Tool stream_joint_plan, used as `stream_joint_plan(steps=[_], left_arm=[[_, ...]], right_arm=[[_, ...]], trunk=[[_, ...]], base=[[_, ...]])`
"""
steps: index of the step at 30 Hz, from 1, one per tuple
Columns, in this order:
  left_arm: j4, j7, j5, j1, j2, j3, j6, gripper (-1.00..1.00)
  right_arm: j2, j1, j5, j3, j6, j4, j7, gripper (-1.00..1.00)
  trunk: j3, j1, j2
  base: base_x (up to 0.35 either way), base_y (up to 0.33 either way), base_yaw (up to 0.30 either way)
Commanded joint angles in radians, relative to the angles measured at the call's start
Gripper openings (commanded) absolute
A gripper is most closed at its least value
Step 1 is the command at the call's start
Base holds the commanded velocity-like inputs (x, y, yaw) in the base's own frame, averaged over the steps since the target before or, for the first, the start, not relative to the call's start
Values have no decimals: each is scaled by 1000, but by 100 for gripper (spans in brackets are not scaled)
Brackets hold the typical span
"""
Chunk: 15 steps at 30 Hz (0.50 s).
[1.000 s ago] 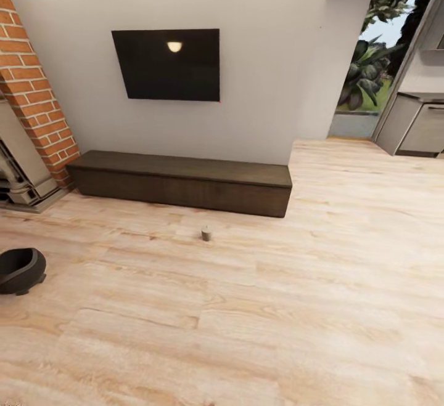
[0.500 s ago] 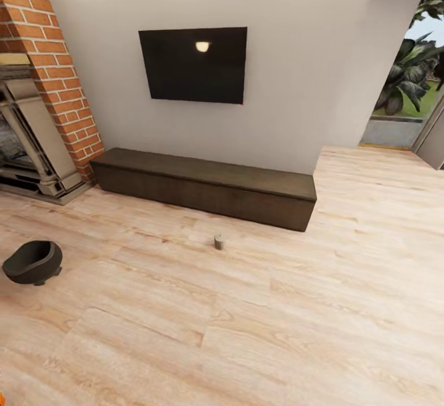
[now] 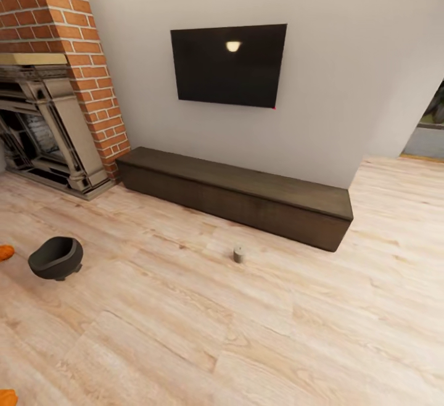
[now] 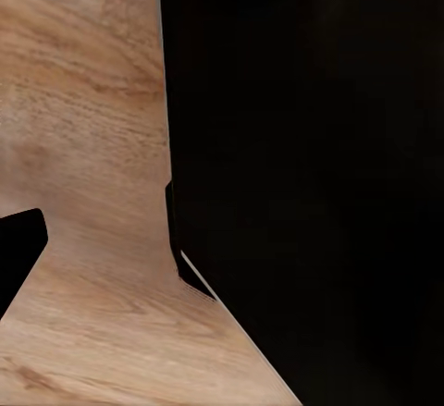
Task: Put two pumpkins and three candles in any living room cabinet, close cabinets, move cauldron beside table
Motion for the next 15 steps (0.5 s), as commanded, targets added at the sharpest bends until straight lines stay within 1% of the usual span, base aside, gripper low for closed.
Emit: stream_joint_plan(steps=[1, 15], left_arm=[[-1, -1, 0, 0, 0, -1, -1, 100], [-1, -1, 0, 0, -1, 0, -2, 100]], right_arm=[[0, -1, 2, 6, -3, 1, -1, 100], [0, 0, 2, 6, -3, 1, -1, 100]], trunk=[[-1, 1, 0], [-1, 1, 0]], base=[[328, 0, 248], [329, 0, 248]])
